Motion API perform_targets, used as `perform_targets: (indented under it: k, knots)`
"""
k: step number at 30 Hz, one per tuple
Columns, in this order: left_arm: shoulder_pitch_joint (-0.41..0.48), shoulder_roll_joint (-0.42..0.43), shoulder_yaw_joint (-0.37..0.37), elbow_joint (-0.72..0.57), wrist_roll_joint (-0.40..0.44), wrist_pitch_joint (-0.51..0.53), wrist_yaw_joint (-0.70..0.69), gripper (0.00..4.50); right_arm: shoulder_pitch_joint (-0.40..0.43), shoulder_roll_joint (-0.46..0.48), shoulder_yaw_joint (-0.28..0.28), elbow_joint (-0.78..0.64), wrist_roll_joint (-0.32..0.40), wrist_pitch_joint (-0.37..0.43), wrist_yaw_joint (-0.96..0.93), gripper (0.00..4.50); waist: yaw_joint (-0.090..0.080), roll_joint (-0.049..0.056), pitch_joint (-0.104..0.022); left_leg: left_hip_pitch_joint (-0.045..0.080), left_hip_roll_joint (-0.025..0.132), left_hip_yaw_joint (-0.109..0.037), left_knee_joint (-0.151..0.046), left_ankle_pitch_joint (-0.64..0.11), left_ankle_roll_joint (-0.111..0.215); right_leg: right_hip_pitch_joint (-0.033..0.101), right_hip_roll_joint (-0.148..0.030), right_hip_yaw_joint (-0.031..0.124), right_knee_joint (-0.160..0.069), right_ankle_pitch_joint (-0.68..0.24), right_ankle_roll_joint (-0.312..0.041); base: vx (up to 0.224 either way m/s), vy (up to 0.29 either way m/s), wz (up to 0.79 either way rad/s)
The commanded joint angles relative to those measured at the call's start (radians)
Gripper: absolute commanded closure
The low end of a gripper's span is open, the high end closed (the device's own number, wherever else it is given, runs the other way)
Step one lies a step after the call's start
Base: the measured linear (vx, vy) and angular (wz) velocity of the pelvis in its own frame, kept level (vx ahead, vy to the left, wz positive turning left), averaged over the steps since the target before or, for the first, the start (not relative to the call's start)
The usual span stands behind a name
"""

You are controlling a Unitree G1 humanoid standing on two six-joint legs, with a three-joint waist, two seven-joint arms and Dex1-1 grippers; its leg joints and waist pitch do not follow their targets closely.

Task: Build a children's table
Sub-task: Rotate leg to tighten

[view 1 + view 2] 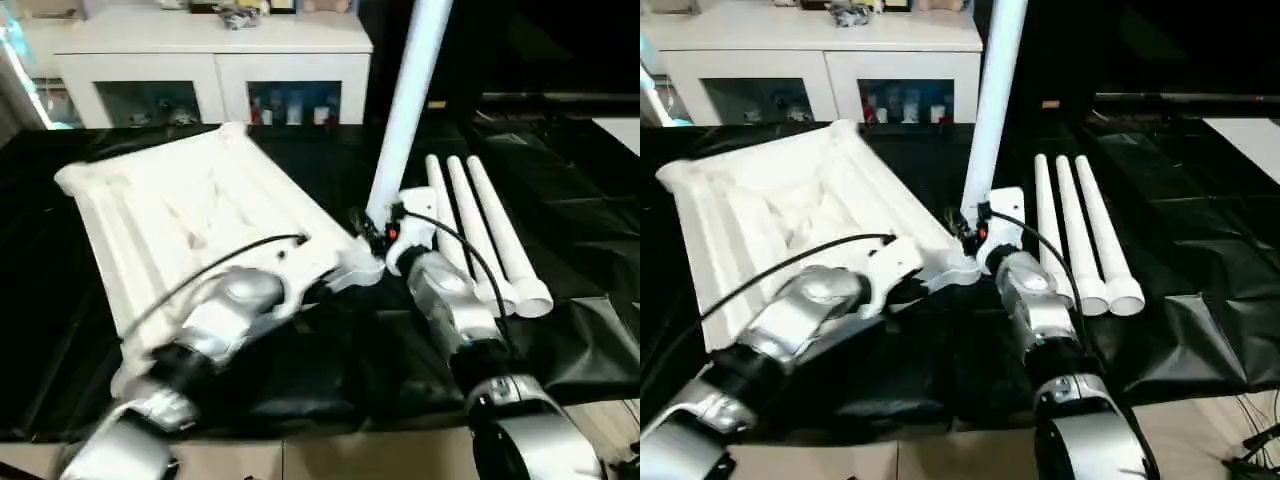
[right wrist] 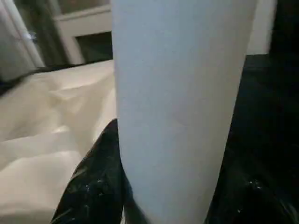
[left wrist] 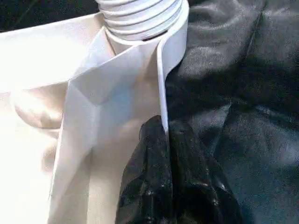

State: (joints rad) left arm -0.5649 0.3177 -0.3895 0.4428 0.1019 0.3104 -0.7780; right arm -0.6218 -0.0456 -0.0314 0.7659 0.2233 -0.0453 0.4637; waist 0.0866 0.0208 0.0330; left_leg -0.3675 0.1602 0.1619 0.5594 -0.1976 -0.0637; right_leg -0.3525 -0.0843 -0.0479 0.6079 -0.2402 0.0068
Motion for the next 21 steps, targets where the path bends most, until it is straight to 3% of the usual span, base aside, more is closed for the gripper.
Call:
perform_targets:
  k: [1,2,3,6,8,9,11,14,17,21]
  knots:
    - [0.022,0.042,-0.005,0.013,0.028,-0.018,-0.030,4.50,0.053,-0.018,0.010,0.047,-0.001,0.062,0.046,2.66,-0.003,0.007,-0.042,0.001,0.075,-0.020,-0.075,-0.173,0.053,0.014,-0.076,0.046,-0.078,-0.080,-0.203,0.064,-0.038,-0.01]
    - [0.035,0.065,0.004,-0.002,0.013,-0.041,-0.052,4.50,0.067,-0.038,0.014,0.030,0.006,0.066,0.107,2.66,-0.004,0.008,-0.044,0.000,0.075,-0.018,-0.074,-0.158,0.055,0.018,-0.074,0.044,-0.074,-0.046,-0.210,0.074,-0.025,-0.05]
    - [0.041,0.081,0.012,-0.009,0.005,-0.054,-0.055,4.50,0.077,-0.056,0.019,0.021,0.009,0.070,0.156,2.66,-0.004,0.004,-0.049,-0.005,0.073,-0.015,-0.068,-0.131,0.062,0.023,-0.069,0.042,-0.063,0.038,-0.217,0.080,-0.012,-0.07]
    - [0.051,0.098,0.026,-0.021,-0.014,-0.052,-0.071,4.50,0.090,-0.093,0.031,0.009,0.011,0.067,0.241,2.66,-0.003,0.001,-0.063,0.000,0.065,-0.008,-0.044,0.007,0.108,0.024,-0.055,0.039,-0.035,0.330,-0.240,0.072,-0.002,-0.04]
    - [0.054,0.105,0.028,-0.024,-0.013,-0.059,-0.078,4.50,0.096,-0.116,0.040,0.000,0.013,0.063,0.288,2.66,-0.003,-0.004,-0.064,-0.002,0.063,-0.005,-0.036,0.033,0.140,0.023,-0.055,0.035,-0.029,0.407,-0.255,0.029,0.003,0.00]
    - [0.054,0.106,0.029,-0.025,-0.013,-0.060,-0.079,4.50,0.097,-0.118,0.041,-0.001,0.013,0.063,0.294,2.66,-0.003,-0.004,-0.064,-0.002,0.063,-0.005,-0.036,0.033,0.140,0.023,-0.055,0.035,-0.029,0.407,-0.255,0.000,0.000,0.00]
    - [0.057,0.111,0.032,-0.028,-0.015,-0.063,-0.087,4.50,0.099,-0.141,0.041,-0.006,0.020,0.066,0.341,2.66,-0.003,-0.005,-0.058,0.000,0.069,-0.004,-0.041,-0.024,0.140,0.022,-0.059,0.034,-0.037,0.314,-0.259,0.000,0.000,0.00]
    - [0.064,0.123,0.033,-0.043,-0.023,-0.064,-0.099,4.50,0.092,-0.161,0.020,0.005,0.045,0.074,0.393,2.66,-0.004,-0.004,-0.052,0.006,0.076,-0.005,-0.050,-0.106,0.104,0.020,-0.061,0.037,-0.048,0.140,-0.266,0.000,0.000,0.00]
    - [0.071,0.130,0.033,-0.054,-0.032,-0.064,-0.110,4.50,0.085,-0.163,-0.003,0.021,0.070,0.077,0.412,2.66,-0.005,-0.004,-0.050,0.006,0.078,-0.005,-0.053,-0.119,0.092,0.019,-0.062,0.040,-0.050,0.102,-0.268,0.000,0.000,0.00]
    - [0.077,0.135,0.036,-0.057,-0.035,-0.071,-0.120,4.50,0.071,-0.158,-0.055,0.068,0.110,0.080,0.386,2.66,-0.008,-0.007,-0.053,0.005,0.074,-0.002,-0.048,-0.087,0.097,0.020,-0.063,0.042,-0.046,0.138,-0.280,0.000,0.000,0.00]
